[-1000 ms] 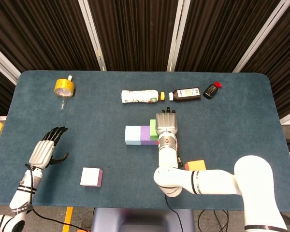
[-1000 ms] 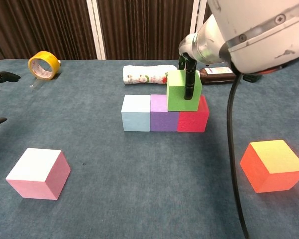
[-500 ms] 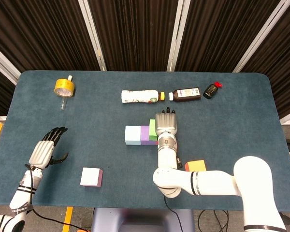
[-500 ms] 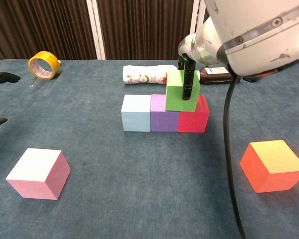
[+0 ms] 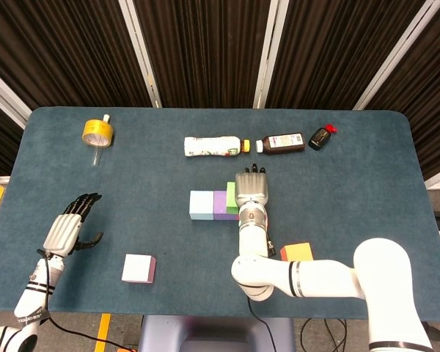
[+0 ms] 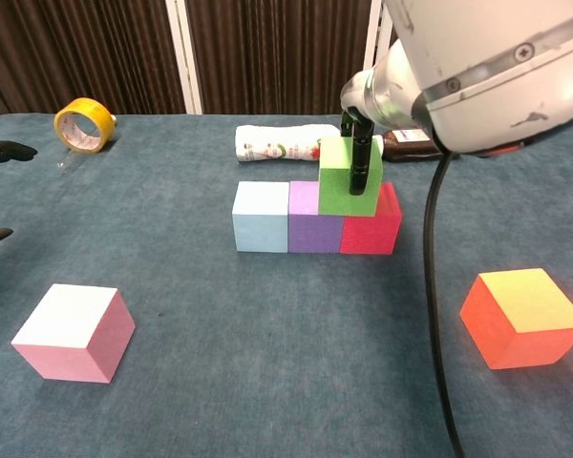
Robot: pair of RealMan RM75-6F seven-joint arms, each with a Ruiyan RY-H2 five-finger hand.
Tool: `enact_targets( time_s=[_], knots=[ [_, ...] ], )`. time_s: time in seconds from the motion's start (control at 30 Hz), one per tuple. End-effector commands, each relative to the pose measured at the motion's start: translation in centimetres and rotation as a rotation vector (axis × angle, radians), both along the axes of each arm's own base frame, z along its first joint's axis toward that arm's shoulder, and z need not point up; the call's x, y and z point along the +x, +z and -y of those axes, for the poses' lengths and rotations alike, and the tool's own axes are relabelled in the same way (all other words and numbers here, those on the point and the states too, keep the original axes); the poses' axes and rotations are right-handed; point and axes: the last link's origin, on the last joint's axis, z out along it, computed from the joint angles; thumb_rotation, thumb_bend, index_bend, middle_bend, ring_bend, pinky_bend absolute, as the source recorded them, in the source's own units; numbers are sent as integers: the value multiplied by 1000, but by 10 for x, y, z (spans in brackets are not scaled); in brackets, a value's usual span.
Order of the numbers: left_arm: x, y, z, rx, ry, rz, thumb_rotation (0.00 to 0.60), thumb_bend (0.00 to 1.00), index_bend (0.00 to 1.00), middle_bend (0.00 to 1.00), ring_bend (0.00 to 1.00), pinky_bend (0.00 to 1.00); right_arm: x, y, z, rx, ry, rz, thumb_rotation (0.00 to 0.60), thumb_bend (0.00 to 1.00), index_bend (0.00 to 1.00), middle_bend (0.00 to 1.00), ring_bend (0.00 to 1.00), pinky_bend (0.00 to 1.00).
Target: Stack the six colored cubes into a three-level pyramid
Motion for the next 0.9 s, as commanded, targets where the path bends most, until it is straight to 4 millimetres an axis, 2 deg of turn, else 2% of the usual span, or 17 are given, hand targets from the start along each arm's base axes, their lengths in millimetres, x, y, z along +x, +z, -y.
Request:
enact_targets(
  time_s=[0.03,0.33,0.57,0.77,0.9],
  knots=[
    [0,0,0,-1,-1,2,600,330,82,52,22,127,0,0,0,3,-1,2,600,363,428,258,125,222],
    [0,0,0,-1,-1,4,600,331,77,49,16,127,1,1,1,-7,0,8,600,363,489,258,125,222],
    [0,0,0,-1,0,4,600,331,75,48,15,127,0,-1,1,-1,1,0,600,363,488,258,125,222],
    [-1,-1,0,-2,3,6,600,331,74,48,15,127,0,-3,1,3,5,-5,600,363,466,258,120,217],
    [-1,-2,0,-3,2,7,600,332,72,48,15,127,1,-3,0,10,5,-1,600,363,384,258,112,209]
  ],
)
